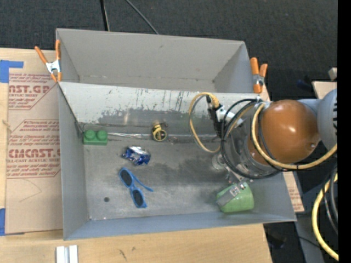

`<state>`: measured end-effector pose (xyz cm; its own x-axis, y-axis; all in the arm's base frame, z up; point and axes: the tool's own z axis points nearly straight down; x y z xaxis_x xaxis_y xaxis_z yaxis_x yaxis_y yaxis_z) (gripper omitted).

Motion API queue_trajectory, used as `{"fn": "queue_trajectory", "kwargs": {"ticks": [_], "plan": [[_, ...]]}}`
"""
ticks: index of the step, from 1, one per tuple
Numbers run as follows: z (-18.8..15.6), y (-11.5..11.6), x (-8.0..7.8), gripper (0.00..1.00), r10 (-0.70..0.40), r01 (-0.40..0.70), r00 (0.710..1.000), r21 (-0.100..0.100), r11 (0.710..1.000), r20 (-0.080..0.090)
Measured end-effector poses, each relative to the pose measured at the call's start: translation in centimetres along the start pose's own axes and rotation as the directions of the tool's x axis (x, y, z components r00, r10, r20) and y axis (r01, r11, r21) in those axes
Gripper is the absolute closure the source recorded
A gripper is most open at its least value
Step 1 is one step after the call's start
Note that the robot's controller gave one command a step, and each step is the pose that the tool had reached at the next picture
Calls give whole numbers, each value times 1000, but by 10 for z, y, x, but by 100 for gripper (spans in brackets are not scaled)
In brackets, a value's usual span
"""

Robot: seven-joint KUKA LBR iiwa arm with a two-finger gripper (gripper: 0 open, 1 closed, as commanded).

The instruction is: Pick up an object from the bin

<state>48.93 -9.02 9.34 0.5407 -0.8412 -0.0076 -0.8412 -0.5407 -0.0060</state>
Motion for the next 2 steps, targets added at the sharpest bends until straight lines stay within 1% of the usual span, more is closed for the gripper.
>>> {"fn": "queue_trajectory", "kwargs": {"ticks": [1,2], "plan": [[-4,-2,4,100,0,0,1000,7,1000,-11],[-183,-13,5,100,-39,39,999,0,999,-10]]}}
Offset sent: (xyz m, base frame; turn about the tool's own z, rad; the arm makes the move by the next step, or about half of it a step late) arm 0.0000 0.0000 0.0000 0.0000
